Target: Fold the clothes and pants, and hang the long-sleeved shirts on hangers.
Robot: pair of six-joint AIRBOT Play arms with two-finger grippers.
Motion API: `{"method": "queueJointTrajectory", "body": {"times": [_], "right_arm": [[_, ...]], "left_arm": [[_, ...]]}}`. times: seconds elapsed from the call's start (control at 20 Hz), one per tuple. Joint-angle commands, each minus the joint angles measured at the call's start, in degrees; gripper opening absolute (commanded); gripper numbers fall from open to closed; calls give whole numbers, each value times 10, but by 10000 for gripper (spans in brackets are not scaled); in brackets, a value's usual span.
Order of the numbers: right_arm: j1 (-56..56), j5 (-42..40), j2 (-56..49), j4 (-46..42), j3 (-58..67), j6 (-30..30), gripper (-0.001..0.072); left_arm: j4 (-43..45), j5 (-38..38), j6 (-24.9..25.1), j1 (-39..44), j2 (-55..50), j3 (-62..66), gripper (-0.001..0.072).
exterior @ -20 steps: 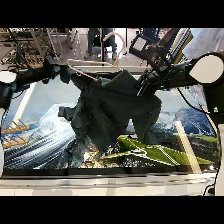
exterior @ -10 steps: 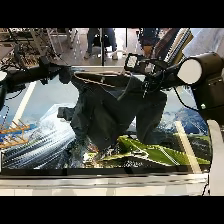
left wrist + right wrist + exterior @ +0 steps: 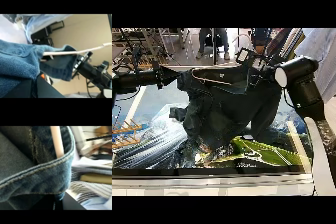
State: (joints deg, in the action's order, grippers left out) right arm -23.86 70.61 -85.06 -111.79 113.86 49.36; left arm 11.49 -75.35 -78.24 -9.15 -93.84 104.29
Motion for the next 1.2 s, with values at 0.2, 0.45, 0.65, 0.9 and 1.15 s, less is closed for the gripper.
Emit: {"method": "queueJointTrajectory", "body": {"times": [0.2,0.45,0.65,0.9,1.15], "right_arm": [[-30,-63,-11,-88,-16,5,26],[-30,-62,-11,-82,-90,-7,26],[-23,-76,-26,-65,-120,221,26],[-4,-109,-27,-38,-73,497,26],[3,-158,-24,-73,23,562,26]], "left_arm": [[-279,2,3,-18,0,0,20],[-285,21,30,-35,0,0,19],[-242,-50,90,-7,0,0,21],[-53,-134,101,77,0,0,368],[-50,-205,101,136,11,0,367]]}}
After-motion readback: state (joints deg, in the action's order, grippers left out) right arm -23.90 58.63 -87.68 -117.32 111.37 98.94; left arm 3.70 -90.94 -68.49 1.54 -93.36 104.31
